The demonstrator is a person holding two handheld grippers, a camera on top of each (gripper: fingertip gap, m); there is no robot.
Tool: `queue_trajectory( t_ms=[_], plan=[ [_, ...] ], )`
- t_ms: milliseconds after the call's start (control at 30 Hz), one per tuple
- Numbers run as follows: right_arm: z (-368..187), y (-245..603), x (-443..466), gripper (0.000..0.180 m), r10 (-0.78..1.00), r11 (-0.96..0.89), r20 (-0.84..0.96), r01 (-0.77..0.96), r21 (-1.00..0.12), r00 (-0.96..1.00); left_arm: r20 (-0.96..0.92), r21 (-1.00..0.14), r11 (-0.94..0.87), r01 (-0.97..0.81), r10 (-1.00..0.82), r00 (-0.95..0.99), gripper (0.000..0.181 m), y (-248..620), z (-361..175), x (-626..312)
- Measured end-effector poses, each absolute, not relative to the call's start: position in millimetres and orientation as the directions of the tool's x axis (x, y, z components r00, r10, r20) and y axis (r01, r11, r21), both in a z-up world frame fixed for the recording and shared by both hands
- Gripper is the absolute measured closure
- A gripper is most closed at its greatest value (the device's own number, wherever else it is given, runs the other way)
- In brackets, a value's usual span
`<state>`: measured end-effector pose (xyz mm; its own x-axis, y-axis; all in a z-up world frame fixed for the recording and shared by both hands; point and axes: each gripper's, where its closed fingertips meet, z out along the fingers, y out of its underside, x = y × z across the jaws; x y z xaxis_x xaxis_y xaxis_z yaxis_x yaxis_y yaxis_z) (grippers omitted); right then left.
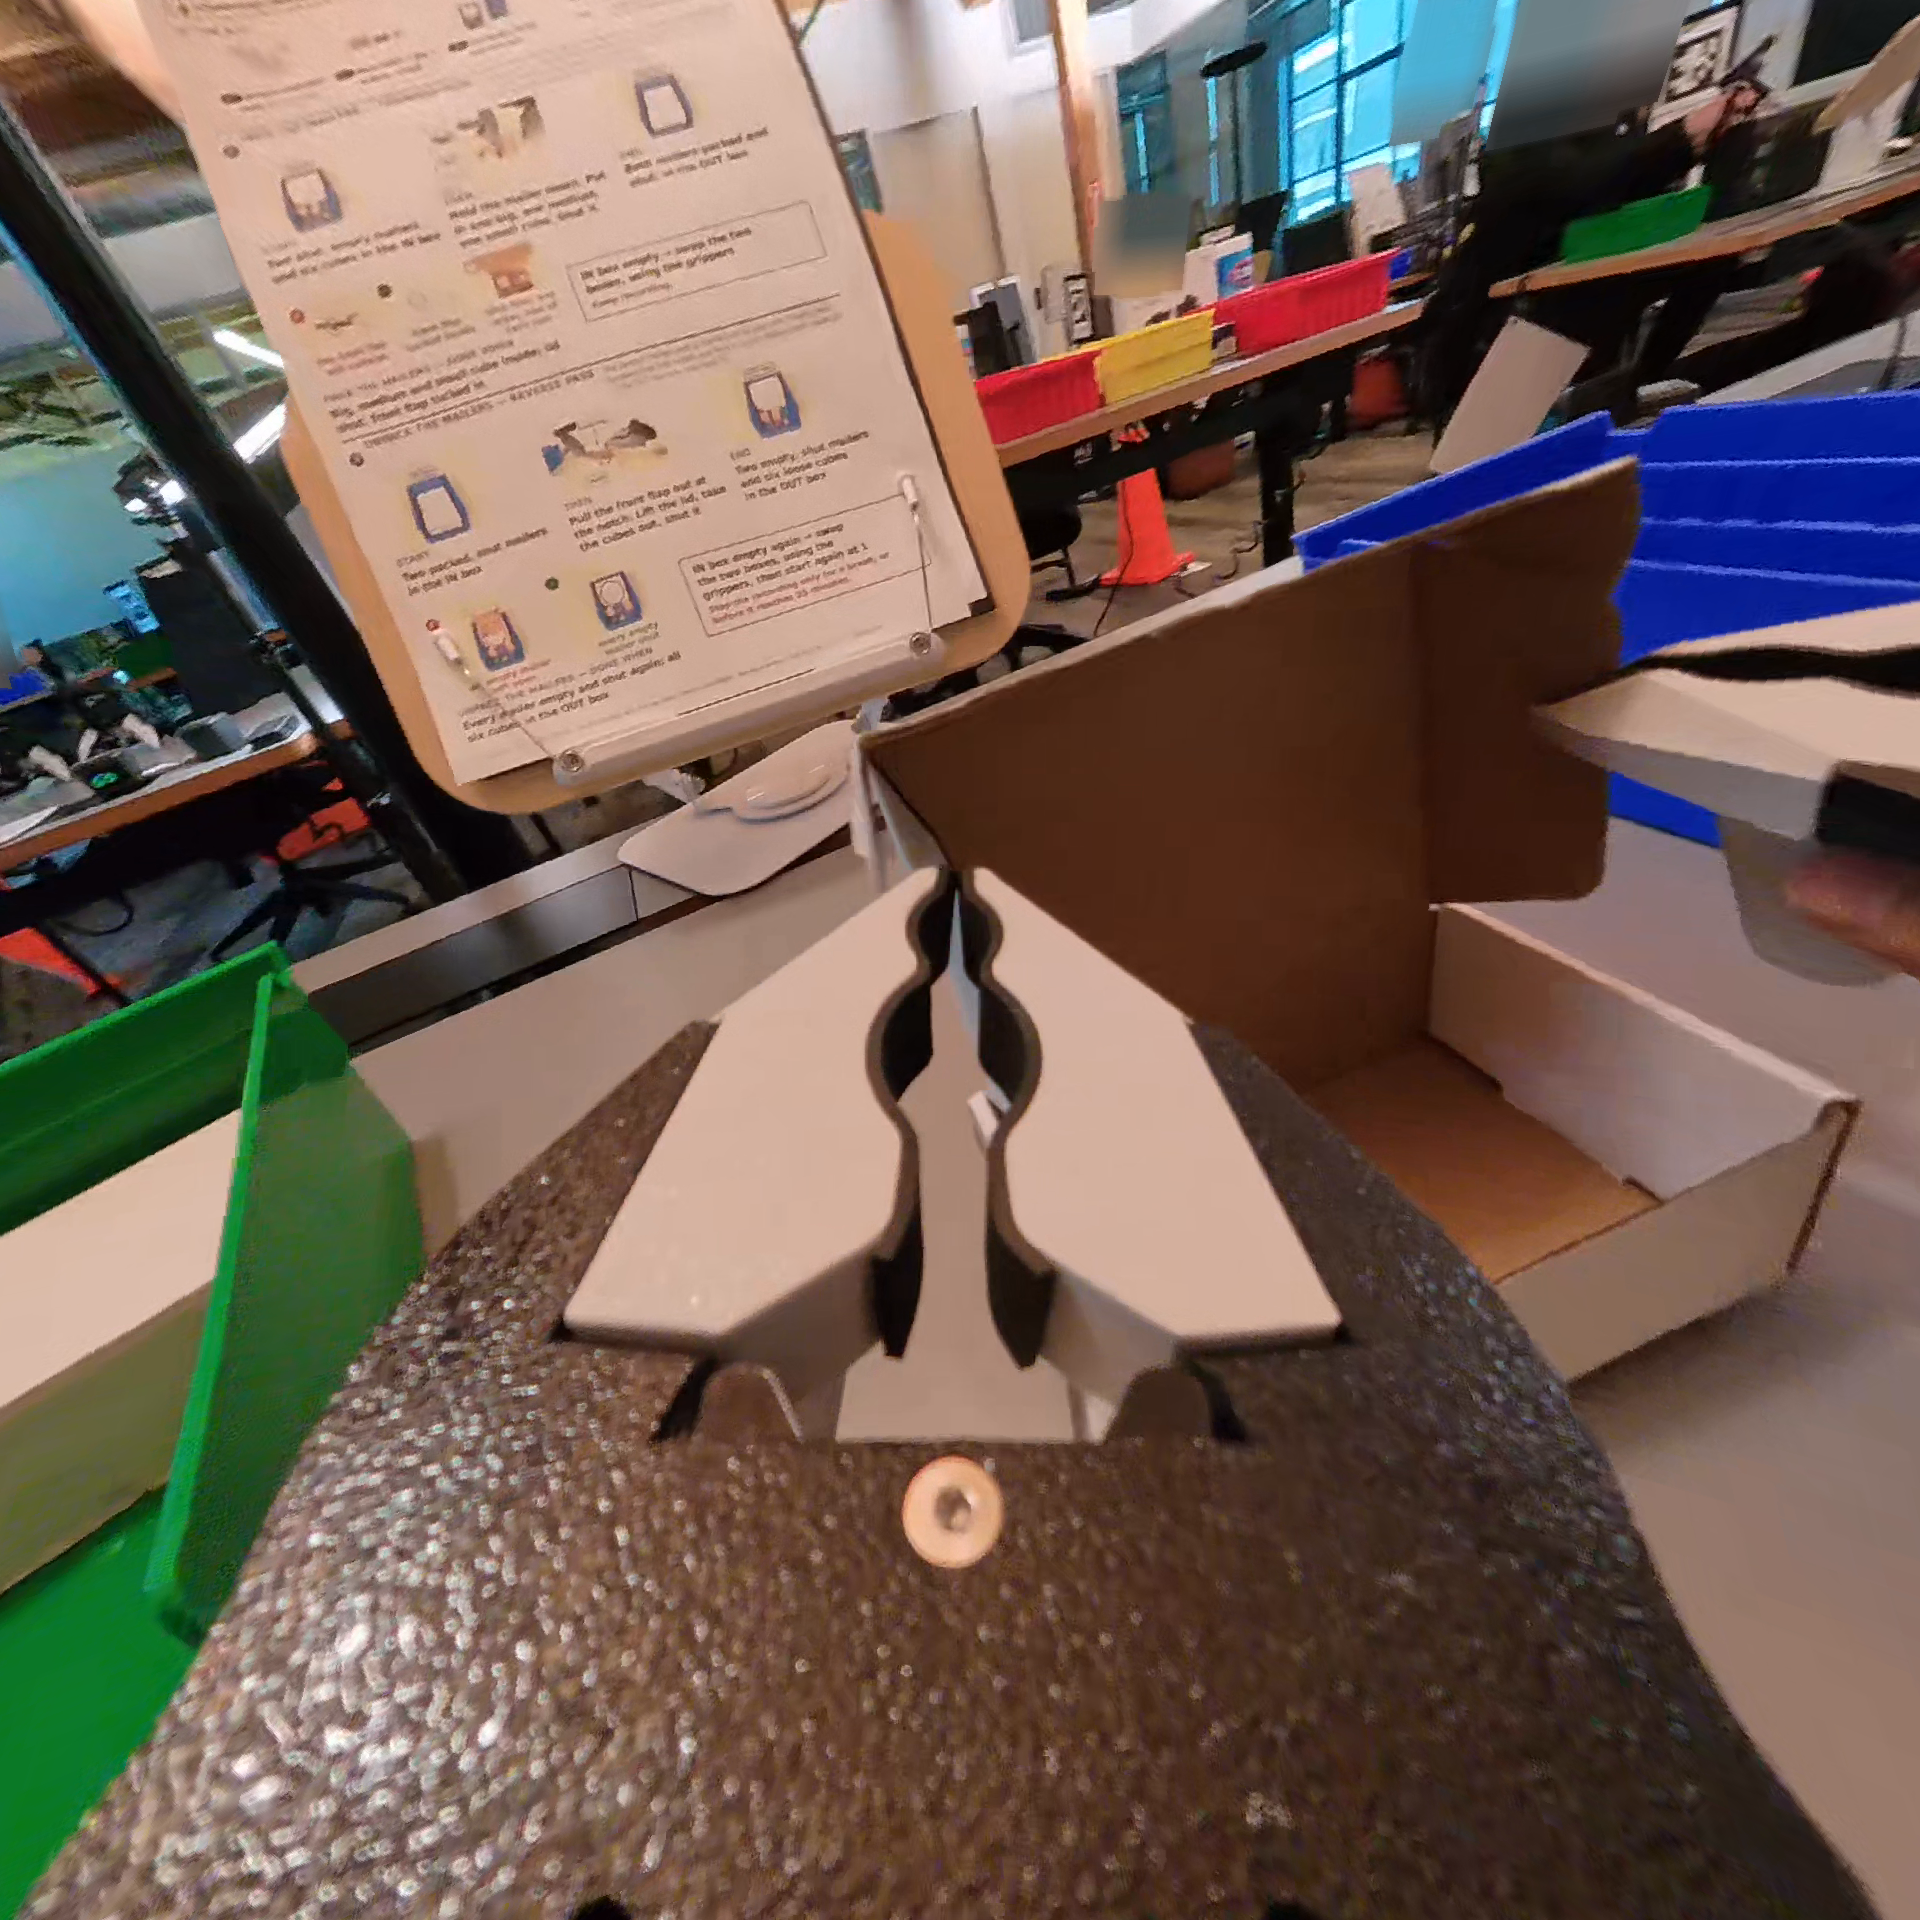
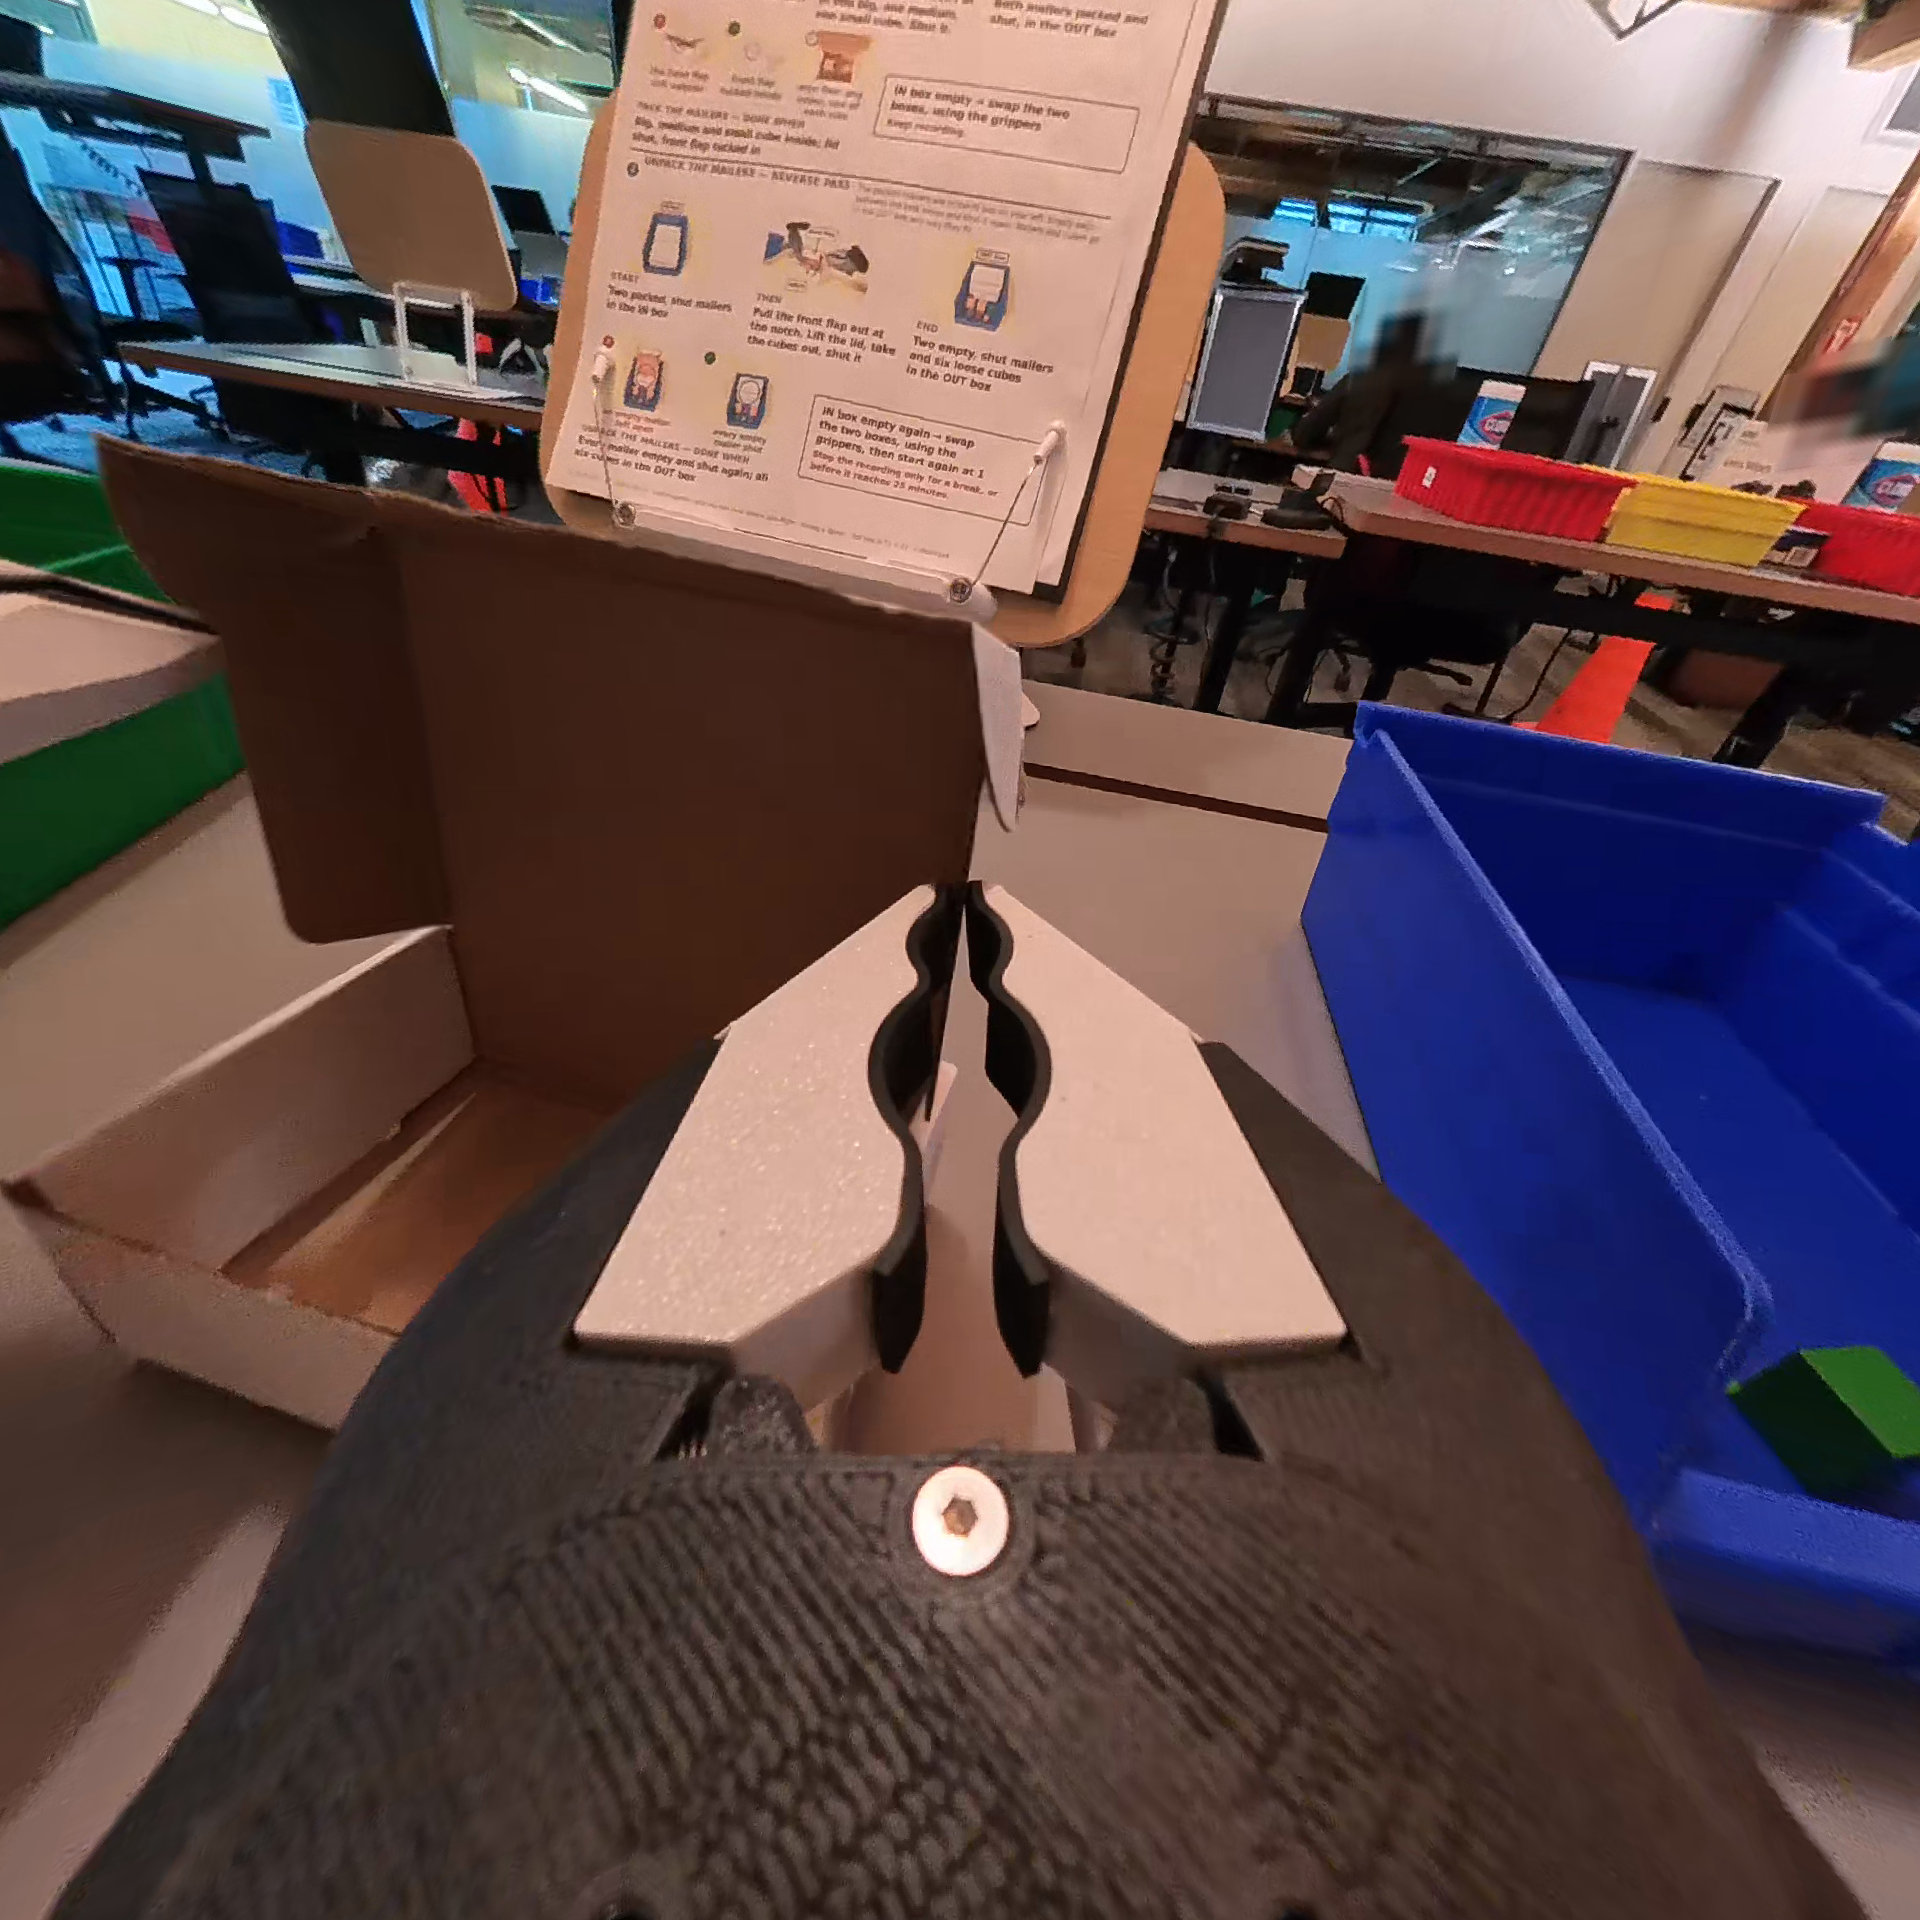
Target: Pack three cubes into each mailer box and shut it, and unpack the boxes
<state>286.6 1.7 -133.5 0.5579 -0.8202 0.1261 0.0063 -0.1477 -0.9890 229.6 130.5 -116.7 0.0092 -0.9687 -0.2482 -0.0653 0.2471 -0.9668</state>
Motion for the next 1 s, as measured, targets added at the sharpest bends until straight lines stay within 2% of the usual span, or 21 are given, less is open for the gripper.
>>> queue_trajectory(
  t_ms=[167,267,367,633,800,1000],
  plan=[
    [-142,0,275,0.178,-0.832,-0.143,0.104,-0.029,-0.989,0.545,-0.210,-0.973,0.207,-0.104,-0.978,0.019,0.181,119,-123,234],
    [-149,7,258,0.179,-0.802,-0.175,0.118,-0.042,-0.984,0.585,-0.135,-0.974,0.149,-0.171,-0.987,-0.089,0.181,93,-143,225],
    [-150,2,253,0.179,-0.807,-0.232,0.187,-0.009,-0.973,0.560,-0.225,-0.962,0.224,-0.155,-0.974,-0.015,0.181,95,-144,212],
    [-150,-26,259,0.180,-0.836,-0.186,0.128,-0.055,-0.981,0.534,-0.176,-0.965,0.175,-0.196,-0.984,-0.012,0.181,102,-150,182],
    [-150,-27,258,0.180,-0.847,-0.174,0.124,-0.050,-0.983,0.516,-0.128,-0.960,0.134,-0.244,-0.991,-0.041,0.167,105,-158,183],
    [-149,-25,262,0.179,-0.847,-0.186,0.137,-0.045,-0.982,0.513,-0.137,-0.957,0.142,-0.253,-0.990,-0.036,0.167,111,-162,191]
  ],
)
